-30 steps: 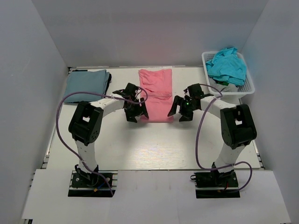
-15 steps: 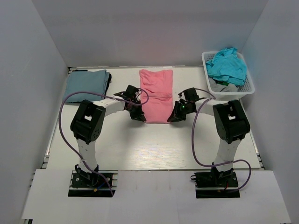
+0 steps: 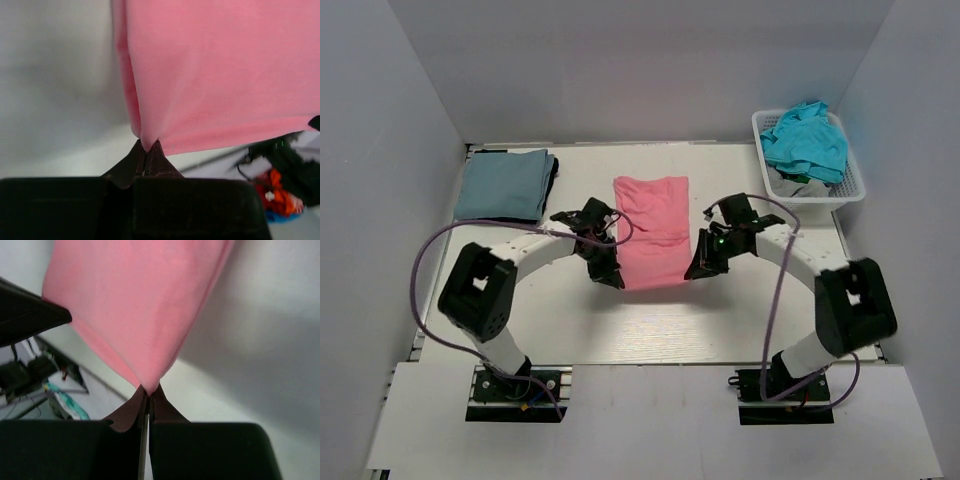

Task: Fold and stack the t-shirts
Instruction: Grab one side of the 2/3 rectangular tshirt with both arms, then fold the long partially folded tshirt into a neat square

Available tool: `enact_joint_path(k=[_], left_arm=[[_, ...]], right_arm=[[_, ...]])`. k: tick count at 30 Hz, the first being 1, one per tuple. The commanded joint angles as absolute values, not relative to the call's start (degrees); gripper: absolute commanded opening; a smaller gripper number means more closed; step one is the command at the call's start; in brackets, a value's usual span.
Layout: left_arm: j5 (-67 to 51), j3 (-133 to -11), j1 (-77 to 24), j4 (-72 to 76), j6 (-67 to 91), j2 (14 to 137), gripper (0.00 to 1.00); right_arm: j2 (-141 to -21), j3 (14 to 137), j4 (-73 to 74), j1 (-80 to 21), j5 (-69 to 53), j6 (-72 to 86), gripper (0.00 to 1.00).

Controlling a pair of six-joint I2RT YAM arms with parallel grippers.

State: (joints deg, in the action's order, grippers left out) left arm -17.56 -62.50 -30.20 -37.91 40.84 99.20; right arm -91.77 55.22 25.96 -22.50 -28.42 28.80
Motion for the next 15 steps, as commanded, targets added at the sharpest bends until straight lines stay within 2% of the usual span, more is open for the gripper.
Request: enact_joint_path(k=[1, 5, 9, 15], left_arm=[[-20.9, -60.8, -30.9, -49.4, 40.6, 91.0, 0.00], [-24.7, -61.9, -31.5, -61.3, 40.6, 84.6, 0.00], [-26.2, -68.7, -32.0, -70.3, 40.1, 81.1, 0.00], [-26.2, -71.7, -32.0, -75.6, 41.8, 79.9, 0.00]], right_arm=[[-83.9, 53.7, 42.2, -23.1, -30.2, 26.3, 0.00], [-78.3, 54.7, 52.3, -23.0, -36.8, 23.0, 0.00], [-76.1, 58.2, 64.7, -23.0, -42.4, 20.1, 0.00], [-72.3, 57.7, 67.2, -22.7, -47.2, 21.8, 0.00]])
